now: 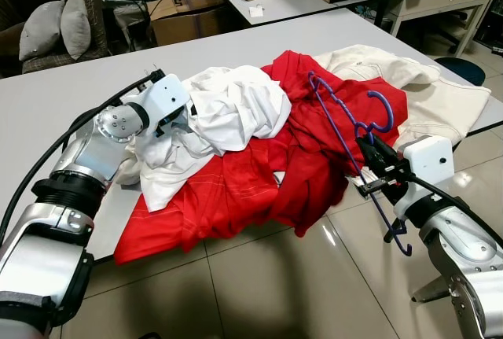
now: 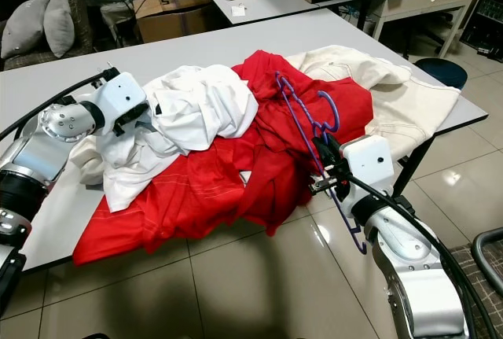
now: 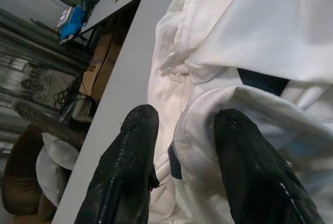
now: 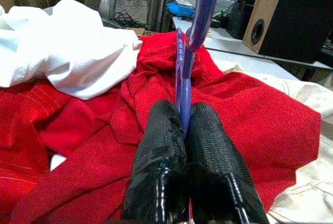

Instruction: Hang hanger

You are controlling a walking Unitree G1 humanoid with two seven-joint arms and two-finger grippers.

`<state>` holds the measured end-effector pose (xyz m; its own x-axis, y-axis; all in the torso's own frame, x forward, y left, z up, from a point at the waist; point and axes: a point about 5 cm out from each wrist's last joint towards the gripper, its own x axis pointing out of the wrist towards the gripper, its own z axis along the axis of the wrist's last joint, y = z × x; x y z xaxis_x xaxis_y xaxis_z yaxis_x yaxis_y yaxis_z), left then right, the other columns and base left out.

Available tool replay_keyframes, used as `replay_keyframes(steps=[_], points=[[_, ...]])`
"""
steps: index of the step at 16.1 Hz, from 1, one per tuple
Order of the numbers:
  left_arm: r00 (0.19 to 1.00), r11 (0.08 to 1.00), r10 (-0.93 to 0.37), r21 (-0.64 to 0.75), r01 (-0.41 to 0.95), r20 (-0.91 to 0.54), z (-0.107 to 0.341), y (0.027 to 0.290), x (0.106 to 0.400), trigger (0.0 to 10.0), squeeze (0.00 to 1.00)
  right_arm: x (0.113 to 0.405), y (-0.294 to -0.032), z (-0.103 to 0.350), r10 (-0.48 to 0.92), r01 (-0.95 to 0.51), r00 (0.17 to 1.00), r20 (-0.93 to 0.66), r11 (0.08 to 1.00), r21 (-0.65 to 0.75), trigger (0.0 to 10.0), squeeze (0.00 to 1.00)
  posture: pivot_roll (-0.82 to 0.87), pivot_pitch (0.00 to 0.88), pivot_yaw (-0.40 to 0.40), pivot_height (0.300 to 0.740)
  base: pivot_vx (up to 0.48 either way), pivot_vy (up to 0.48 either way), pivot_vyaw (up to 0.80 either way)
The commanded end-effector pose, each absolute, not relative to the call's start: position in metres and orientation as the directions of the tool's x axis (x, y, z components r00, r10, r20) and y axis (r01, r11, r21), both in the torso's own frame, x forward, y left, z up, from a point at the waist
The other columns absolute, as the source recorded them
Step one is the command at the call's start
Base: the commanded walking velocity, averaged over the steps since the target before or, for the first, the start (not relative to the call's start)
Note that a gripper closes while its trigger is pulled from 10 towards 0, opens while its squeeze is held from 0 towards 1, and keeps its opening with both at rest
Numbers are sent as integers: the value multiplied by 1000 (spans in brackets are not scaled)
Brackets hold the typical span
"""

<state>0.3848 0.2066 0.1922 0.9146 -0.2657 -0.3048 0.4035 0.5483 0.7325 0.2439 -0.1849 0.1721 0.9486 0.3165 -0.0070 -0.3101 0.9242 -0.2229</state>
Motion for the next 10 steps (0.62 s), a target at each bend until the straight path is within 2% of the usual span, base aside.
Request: replay_keyframes(steps=[1,6,10], points=[[923,575,-263,723,383,-279,200,208,388,0,0,246,-186,176,314,-302,949,15,924,-234,10000,0,-92,0,107,740,0,0,0],[919,634,-238,667,392,-315,190,208,388,0,0,246,-186,177,316,-303,949,16,923,-236,10000,0,-96,0,109,740,0,0,0],[927,677,-142,649,347,-348,182,219,387,0,0,247,-187,177,317,-304,948,16,922,-241,10000,0,-97,0,105,740,0,0,0]])
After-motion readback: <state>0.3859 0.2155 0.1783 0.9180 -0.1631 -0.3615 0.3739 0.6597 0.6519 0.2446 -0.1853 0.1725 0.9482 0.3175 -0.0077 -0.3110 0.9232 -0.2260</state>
